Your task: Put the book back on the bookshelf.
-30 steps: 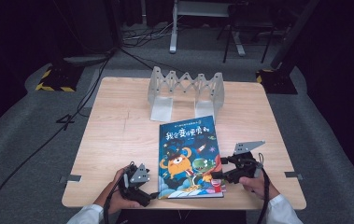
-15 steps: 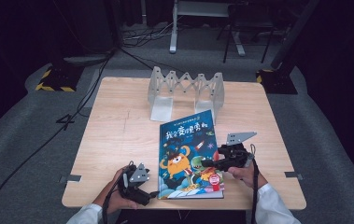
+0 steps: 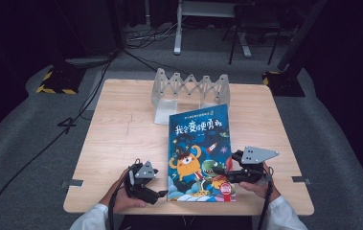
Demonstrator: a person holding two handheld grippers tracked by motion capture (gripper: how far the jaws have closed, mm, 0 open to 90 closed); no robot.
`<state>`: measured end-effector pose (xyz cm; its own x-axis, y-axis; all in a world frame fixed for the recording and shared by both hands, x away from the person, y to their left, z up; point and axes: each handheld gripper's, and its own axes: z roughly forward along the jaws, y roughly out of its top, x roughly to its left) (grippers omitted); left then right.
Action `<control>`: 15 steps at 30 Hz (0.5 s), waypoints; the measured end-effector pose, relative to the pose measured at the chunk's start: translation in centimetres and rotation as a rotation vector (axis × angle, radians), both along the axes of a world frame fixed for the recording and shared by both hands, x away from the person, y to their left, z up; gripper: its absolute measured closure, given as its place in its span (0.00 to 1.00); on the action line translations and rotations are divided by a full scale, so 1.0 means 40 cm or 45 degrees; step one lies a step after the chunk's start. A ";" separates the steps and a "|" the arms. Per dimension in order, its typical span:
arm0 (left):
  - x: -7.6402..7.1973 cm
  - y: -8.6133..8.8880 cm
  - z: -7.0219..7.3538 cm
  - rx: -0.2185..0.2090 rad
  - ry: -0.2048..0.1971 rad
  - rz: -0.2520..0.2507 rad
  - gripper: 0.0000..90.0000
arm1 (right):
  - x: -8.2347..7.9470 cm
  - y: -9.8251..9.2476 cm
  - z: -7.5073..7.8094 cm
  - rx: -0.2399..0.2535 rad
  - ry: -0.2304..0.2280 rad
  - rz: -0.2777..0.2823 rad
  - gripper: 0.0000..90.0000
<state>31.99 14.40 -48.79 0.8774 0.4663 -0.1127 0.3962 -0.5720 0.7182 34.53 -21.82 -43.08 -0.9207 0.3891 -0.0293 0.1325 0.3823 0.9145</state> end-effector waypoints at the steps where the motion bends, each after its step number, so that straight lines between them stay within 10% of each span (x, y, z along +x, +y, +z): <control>1: 0.004 -0.008 0.003 -0.001 0.001 -0.003 0.18 | -0.004 0.000 0.002 -0.005 -0.016 -0.001 0.52; 9: 0.038 -0.052 -0.006 -0.001 0.027 0.000 0.18 | -0.015 -0.004 0.003 -0.002 -0.066 0.004 0.52; 15: 0.064 -0.054 -0.017 -0.101 0.120 -0.034 0.17 | -0.014 -0.004 -0.003 0.014 -0.080 0.004 0.52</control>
<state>34.55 12.23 -49.45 0.8731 0.4293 -0.2311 0.4497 -0.5260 0.7219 33.97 -21.99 -43.20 -0.9185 0.3868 -0.0826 0.0736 0.3722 0.9252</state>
